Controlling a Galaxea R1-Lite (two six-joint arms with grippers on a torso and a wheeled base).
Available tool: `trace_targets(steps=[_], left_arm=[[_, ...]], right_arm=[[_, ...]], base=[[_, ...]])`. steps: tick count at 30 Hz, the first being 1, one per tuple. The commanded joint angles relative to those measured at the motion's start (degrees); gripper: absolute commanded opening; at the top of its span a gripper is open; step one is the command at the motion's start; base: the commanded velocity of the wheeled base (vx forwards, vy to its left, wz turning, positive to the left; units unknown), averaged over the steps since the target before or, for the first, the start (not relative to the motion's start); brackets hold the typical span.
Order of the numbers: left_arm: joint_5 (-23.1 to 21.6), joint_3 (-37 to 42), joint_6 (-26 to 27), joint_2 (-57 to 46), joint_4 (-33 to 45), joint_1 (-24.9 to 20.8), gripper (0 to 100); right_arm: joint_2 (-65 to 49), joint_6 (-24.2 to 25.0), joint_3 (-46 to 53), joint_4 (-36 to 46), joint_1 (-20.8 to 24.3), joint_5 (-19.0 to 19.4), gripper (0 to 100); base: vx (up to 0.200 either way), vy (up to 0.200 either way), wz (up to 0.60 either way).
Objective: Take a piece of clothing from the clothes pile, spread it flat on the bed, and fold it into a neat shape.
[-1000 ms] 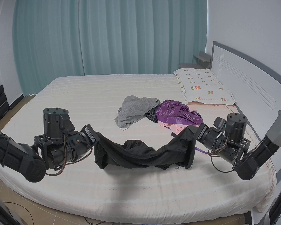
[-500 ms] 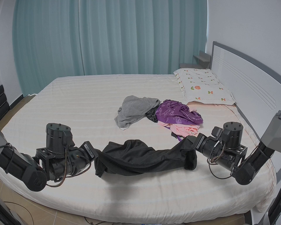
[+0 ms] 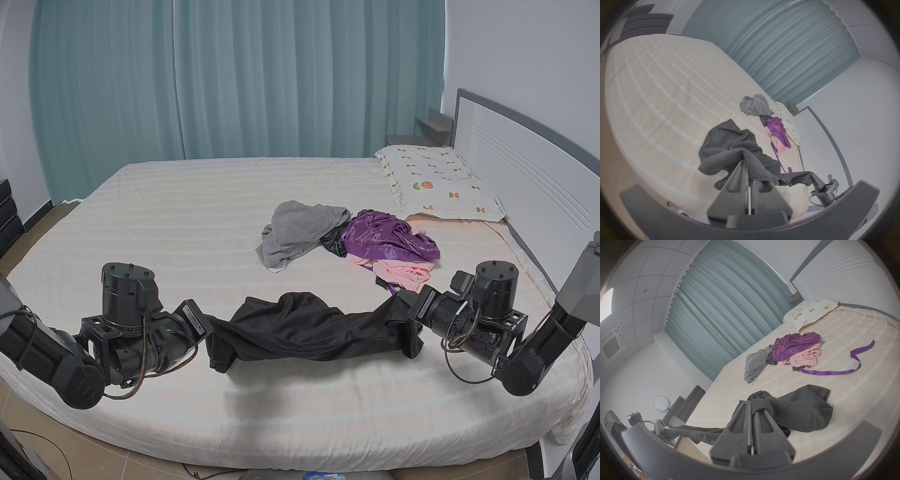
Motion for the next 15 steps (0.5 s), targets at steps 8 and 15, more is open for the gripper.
trace_targets(steps=[8, 15], left_arm=[[-0.1, 0.7, 0.0, 1.6, -2.4, -0.1, 0], [-0.3, 0.8, -0.1, 1.7, -2.4, -0.1, 0]], right_arm=[[0.0, 0.0, 0.1, 0.0, 0.2, 0.0, 0], [0.0, 0.0, 0.1, 0.0, 0.2, 0.0, 0]], base=[[0.0, 0.0, 0.0], [0.0, 0.0, 0.0]])
